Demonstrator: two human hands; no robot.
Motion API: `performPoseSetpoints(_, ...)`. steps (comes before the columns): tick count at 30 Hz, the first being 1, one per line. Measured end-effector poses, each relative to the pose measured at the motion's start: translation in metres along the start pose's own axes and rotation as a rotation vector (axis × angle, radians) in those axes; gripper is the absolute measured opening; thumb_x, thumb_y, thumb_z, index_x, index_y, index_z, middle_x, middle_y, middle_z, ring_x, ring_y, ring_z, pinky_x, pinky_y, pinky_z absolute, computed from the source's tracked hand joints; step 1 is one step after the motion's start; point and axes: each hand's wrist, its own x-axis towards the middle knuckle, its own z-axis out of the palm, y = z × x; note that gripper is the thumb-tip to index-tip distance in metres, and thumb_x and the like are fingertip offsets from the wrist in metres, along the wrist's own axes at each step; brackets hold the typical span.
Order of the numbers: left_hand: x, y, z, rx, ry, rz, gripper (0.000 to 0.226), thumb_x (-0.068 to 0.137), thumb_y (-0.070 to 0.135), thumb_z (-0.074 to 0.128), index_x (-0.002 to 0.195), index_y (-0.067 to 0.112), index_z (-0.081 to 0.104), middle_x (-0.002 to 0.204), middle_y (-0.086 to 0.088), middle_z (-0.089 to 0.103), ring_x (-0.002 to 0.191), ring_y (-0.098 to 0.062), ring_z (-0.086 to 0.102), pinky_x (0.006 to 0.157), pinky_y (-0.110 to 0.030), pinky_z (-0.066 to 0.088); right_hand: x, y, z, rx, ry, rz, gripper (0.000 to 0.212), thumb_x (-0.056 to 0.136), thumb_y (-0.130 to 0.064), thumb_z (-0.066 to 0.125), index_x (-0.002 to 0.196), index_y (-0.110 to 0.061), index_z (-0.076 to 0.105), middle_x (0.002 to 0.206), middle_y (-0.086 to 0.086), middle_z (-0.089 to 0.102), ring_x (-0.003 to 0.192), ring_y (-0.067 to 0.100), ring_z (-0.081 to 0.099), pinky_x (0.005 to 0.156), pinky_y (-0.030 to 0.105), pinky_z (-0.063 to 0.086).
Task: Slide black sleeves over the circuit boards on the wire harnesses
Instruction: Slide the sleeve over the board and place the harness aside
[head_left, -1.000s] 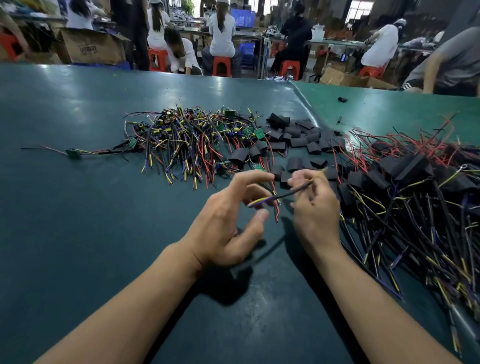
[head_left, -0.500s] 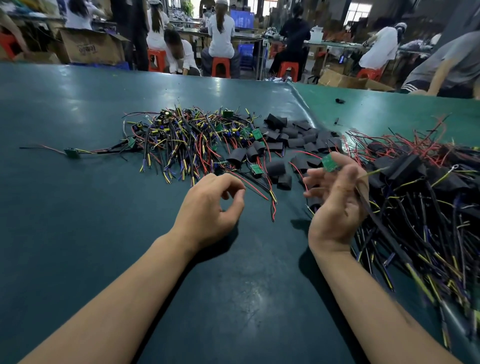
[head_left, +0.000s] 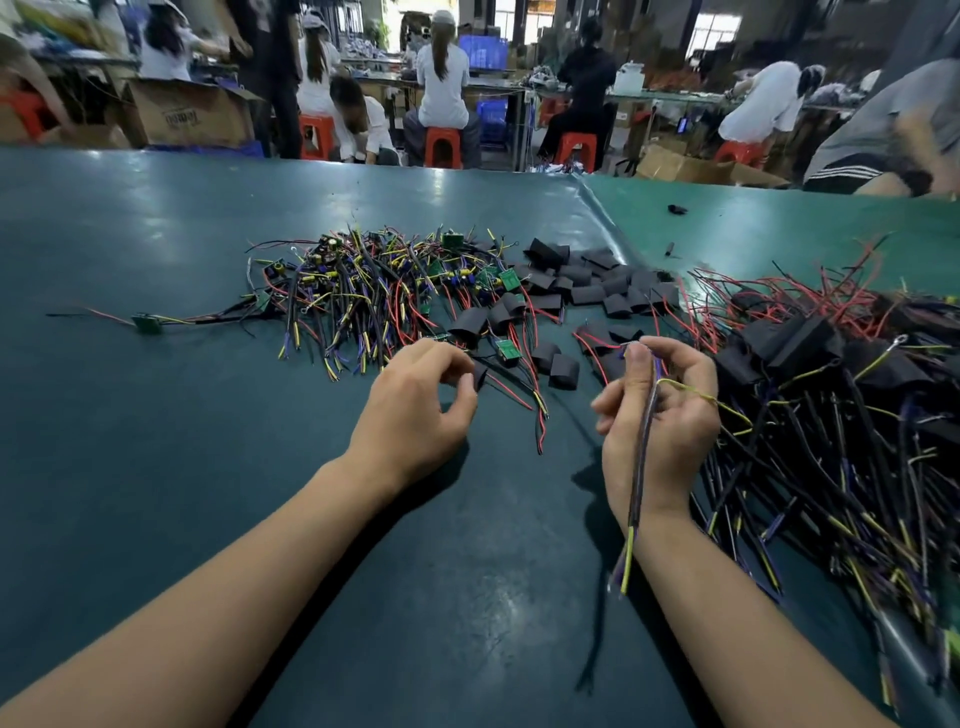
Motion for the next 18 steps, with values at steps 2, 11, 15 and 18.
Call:
performPoseSetpoints(2,0.017,-0.004,0.001,-0.012,-0.003,-0.029,0.01,0.088,0.007,0.063,0.096,0.006,0.069,0.088,-0.004,0.067,0.08,-0.019,0.06,0.078,-0.032,0.05,0.001,0.0,-0.001,0.004,0.013,0.034,0.012,0.1,-0.029,0.056,0.088,-0.026,0.057,0.052,0.004,0.058,0.035,0.011,0.044,0.038,0.021,0.036)
performPoseSetpoints(11,0.099,-0.018,0.043,0.401,-0.382,-0.264,0.037,0.095,0.039,0.058,0.103,0.004,0.066,0.105,-0.019,0.066,0.107,-0.039,0.057,0.093,-0.042,0.049,0.004,0.001,-0.003,0.111,0.08,0.115,0.019,0.106,-0.03,0.037,0.088,-0.024,0.037,0.051,0.005,0.041,0.035,0.008,0.04,0.036,0.018,0.028)
performPoseSetpoints(15,0.104,-0.02,0.053,0.38,-0.329,-0.343,0.023,0.089,0.022,0.062,0.106,0.007,0.065,0.108,-0.019,0.064,0.103,-0.04,0.06,0.089,-0.043,0.052,-0.001,0.001,-0.002,0.14,0.027,0.161,0.02,0.104,-0.036,0.036,0.088,-0.025,0.037,0.049,0.002,0.046,0.04,0.011,0.046,0.036,0.017,0.03)
performPoseSetpoints(18,0.106,-0.019,0.049,0.391,-0.342,-0.348,0.022,0.082,0.021,0.066,0.101,0.01,0.066,0.103,-0.017,0.063,0.094,-0.039,0.061,0.081,-0.038,0.051,-0.002,-0.003,-0.001,0.185,-0.07,0.217,0.021,0.1,-0.04,0.04,0.09,-0.023,0.036,0.055,0.008,0.057,0.041,0.015,0.049,0.034,0.02,0.032)
